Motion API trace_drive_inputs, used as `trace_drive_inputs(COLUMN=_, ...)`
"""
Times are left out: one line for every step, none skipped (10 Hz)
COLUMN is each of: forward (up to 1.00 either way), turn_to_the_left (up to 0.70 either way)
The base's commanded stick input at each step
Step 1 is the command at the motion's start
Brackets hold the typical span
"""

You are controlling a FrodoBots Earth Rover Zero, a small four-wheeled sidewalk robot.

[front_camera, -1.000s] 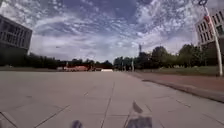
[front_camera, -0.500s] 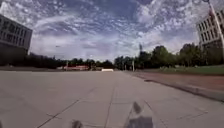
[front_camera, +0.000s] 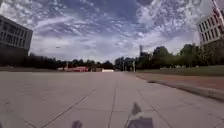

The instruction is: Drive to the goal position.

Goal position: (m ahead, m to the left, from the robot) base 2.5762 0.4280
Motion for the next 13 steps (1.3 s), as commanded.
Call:
trace_drive_inputs(forward=0.70, turn_to_the_left=0.00)
trace_drive_inputs(forward=0.70, turn_to_the_left=0.00)
trace_drive_inputs(forward=0.70, turn_to_the_left=0.00)
trace_drive_inputs(forward=0.70, turn_to_the_left=0.00)
trace_drive_inputs(forward=0.70, turn_to_the_left=0.00)
trace_drive_inputs(forward=0.70, turn_to_the_left=0.00)
trace_drive_inputs(forward=0.70, turn_to_the_left=0.00)
trace_drive_inputs(forward=0.70, turn_to_the_left=0.00)
trace_drive_inputs(forward=0.70, turn_to_the_left=0.00)
trace_drive_inputs(forward=0.70, turn_to_the_left=0.00)
trace_drive_inputs(forward=0.70, turn_to_the_left=0.00)
trace_drive_inputs(forward=0.70, turn_to_the_left=0.00)
trace_drive_inputs(forward=0.70, turn_to_the_left=0.00)
